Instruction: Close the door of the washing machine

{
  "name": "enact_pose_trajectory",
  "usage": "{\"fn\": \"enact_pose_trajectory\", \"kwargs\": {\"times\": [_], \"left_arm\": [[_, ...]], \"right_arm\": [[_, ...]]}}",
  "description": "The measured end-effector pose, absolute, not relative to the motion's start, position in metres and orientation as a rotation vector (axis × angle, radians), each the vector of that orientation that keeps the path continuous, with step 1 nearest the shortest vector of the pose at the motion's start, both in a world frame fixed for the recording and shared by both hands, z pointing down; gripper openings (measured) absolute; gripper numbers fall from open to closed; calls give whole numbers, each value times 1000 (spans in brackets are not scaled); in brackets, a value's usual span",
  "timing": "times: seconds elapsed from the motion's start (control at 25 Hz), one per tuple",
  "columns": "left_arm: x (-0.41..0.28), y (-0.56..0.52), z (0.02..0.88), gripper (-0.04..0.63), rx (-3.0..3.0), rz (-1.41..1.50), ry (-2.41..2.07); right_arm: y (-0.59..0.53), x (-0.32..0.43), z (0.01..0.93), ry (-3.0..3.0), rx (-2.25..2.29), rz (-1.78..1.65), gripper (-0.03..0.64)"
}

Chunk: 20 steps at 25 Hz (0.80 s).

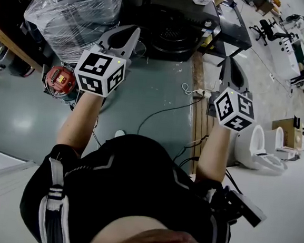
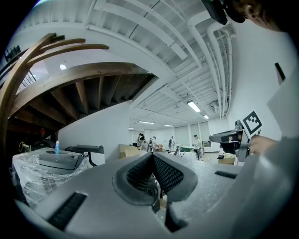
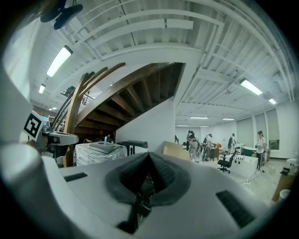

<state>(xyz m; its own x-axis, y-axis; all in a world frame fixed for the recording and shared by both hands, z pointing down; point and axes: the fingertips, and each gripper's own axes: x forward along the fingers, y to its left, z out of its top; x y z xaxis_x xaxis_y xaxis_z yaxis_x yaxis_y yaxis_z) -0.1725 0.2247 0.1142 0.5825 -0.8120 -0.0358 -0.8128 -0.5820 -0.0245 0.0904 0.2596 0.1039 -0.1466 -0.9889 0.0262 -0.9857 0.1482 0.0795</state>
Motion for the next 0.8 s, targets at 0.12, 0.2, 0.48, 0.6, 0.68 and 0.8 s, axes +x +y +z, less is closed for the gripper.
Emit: {"fn": "enact_pose_trajectory", "kwargs": {"times": [0.12,0.2,0.48,0.6,0.68,0.8], "left_arm": [[-173,224,112,3,-2764,36,1406],[-176,223,111,3,-2763,38,1399],[-194,216,114,3,-2773,48,1400],[-205,210,119,3,-2786,53,1396],[-214,206,121,3,-2792,61,1389],[-225,201,124,3,-2807,73,1370]], "right_arm": [[259,86,103,-2313,2001,-78,5],[258,81,101,-2313,2000,-86,5],[253,66,101,-2296,2021,-75,5],[250,57,105,-2277,2036,-63,5],[247,49,108,-2266,2041,-55,5],[244,36,111,-2244,2051,-54,5]]}}
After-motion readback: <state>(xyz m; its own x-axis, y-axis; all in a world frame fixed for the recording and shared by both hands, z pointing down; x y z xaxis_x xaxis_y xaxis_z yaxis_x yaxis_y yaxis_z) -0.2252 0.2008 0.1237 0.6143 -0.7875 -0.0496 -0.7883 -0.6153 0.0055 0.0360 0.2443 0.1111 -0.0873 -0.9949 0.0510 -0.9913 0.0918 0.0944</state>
